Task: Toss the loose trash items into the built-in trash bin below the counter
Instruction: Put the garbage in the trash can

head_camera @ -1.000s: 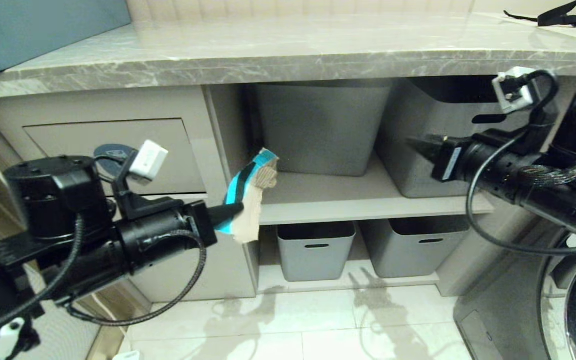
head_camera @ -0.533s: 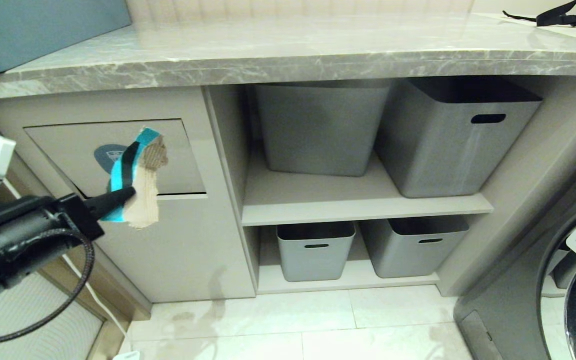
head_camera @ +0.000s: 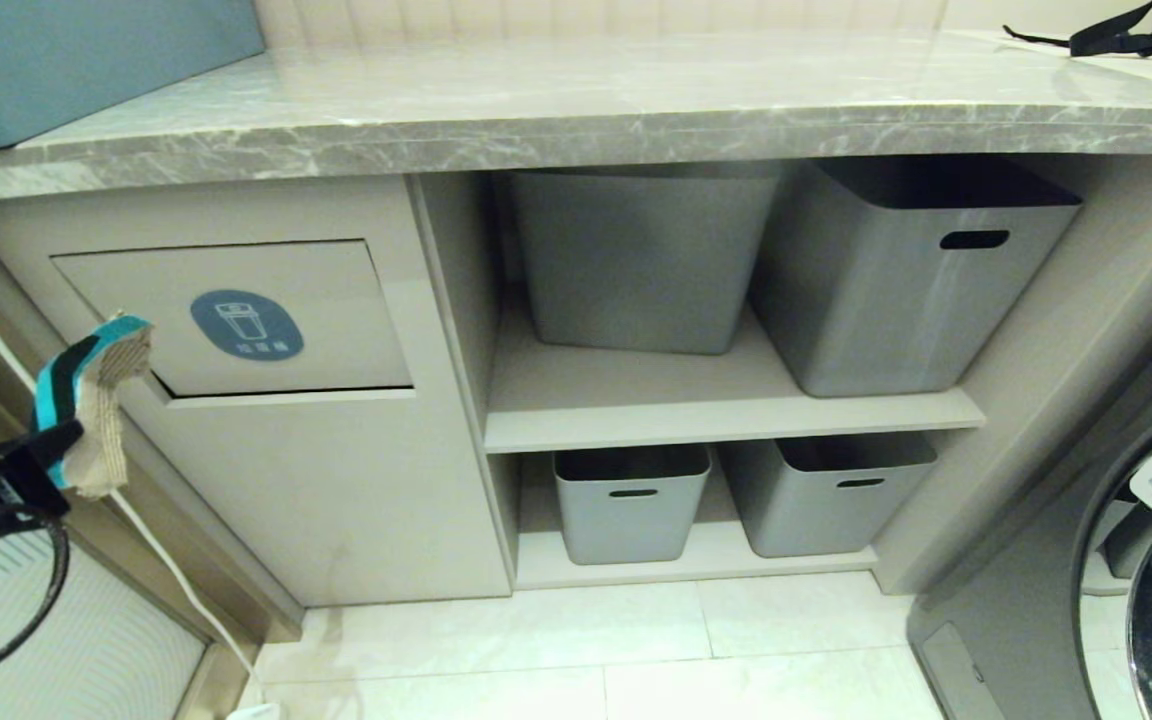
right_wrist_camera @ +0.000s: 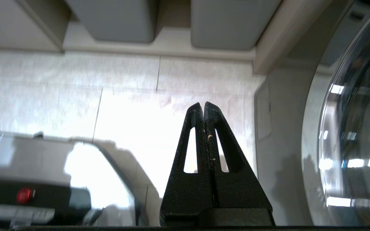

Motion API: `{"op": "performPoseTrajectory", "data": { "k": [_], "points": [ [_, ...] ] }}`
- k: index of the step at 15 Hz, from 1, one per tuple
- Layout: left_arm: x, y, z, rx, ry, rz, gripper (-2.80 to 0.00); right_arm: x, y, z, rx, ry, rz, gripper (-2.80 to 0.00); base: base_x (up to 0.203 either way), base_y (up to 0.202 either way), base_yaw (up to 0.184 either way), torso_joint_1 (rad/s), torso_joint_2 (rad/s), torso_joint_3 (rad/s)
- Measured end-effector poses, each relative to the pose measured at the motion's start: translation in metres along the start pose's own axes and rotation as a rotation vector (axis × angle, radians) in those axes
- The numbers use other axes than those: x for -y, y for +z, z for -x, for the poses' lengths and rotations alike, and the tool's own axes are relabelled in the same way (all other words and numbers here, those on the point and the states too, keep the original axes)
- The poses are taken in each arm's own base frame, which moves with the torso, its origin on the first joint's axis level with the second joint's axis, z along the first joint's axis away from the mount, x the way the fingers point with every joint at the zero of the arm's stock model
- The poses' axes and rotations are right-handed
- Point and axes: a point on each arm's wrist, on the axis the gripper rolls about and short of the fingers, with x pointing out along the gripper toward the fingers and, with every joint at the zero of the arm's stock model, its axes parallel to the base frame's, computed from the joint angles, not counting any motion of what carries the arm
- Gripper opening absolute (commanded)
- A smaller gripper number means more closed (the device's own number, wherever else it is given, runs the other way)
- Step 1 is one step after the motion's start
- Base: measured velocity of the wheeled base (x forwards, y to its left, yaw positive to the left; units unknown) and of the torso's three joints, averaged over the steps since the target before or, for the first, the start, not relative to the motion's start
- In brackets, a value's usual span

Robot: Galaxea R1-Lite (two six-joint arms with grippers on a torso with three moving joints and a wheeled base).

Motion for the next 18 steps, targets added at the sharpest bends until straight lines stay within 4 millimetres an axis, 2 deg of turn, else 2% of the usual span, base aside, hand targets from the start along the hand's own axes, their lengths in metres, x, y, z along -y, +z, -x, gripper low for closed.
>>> {"op": "performPoseTrajectory", "data": {
  "k": [2,8,12,14,18],
  "points": [
    [-0.005,-0.004,-0.007,-0.013,-0.002,-0.002,-2.80,-0.005,-0.010,0.009,-0.012,-0.002,-0.003,-2.80,0.000,0.000,0.000,0.000,0.00,0.000],
    [-0.010,-0.014,-0.028,-0.031,-0.043,0.004,-2.80,-0.006,-0.012,0.018,0.078,-0.118,-0.090,-2.80,0.000,0.000,0.000,0.000,0.00,0.000],
    [-0.016,-0.025,-0.055,-0.008,-0.134,-0.007,-2.80,-0.007,-0.014,0.018,0.080,-0.092,-0.018,-2.80,0.000,0.000,0.000,0.000,0.00,0.000],
    [-0.017,-0.028,-0.067,0.002,-0.179,-0.012,-2.80,-0.006,-0.015,0.019,0.075,-0.014,-0.011,-2.80,0.000,0.000,0.000,0.000,0.00,0.000],
    [-0.011,-0.035,-0.069,-0.022,-0.224,-0.006,-2.80,-0.003,-0.019,0.019,0.050,-0.034,-0.053,-2.80,0.000,0.000,0.000,0.000,0.00,0.000]
  ]
}}
